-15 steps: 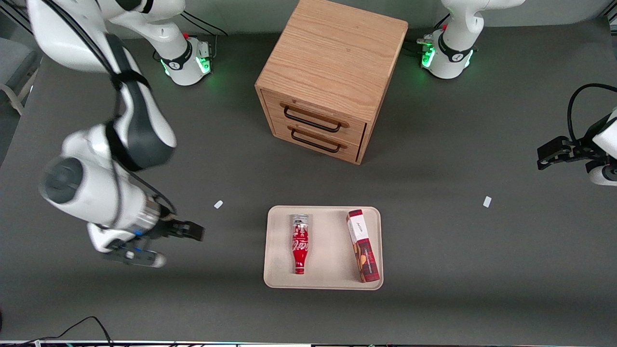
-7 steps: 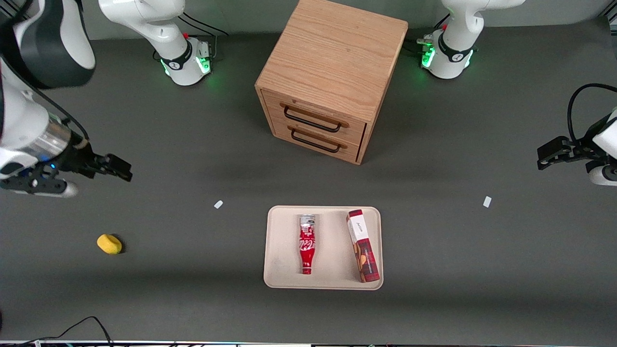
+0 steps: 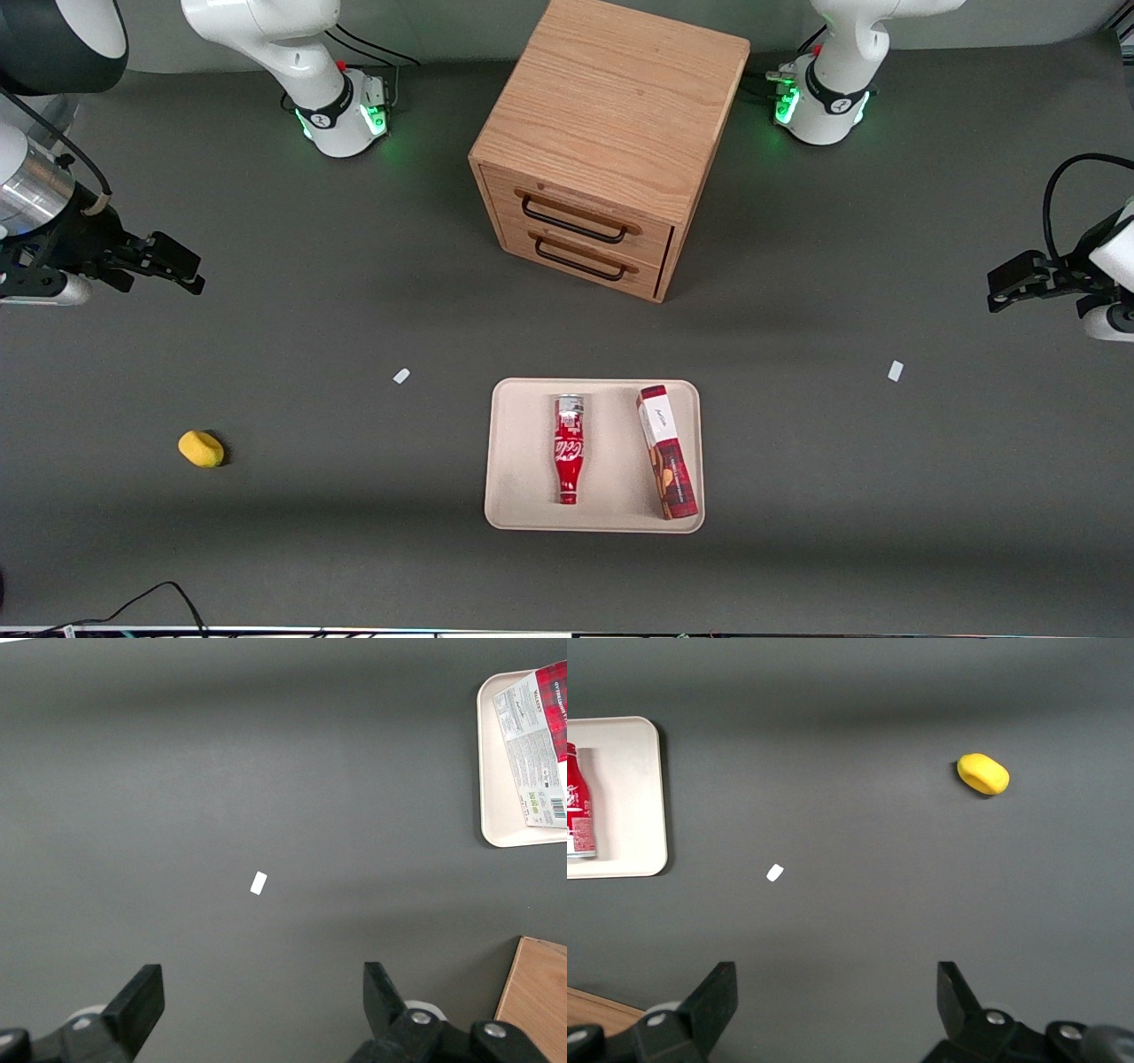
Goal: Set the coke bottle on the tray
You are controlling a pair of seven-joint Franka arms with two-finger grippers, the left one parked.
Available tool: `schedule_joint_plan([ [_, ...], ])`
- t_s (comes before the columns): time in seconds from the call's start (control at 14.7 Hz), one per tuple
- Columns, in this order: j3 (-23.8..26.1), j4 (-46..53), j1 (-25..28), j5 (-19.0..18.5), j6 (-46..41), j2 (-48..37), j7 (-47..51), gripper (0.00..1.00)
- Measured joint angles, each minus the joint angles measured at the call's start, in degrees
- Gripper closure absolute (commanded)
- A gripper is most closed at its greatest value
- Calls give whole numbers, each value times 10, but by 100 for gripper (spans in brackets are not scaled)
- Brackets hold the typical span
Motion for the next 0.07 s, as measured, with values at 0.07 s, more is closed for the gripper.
schedule_joint_plan([
  [0.07, 0, 0, 0, 0, 0, 0, 0, 0],
])
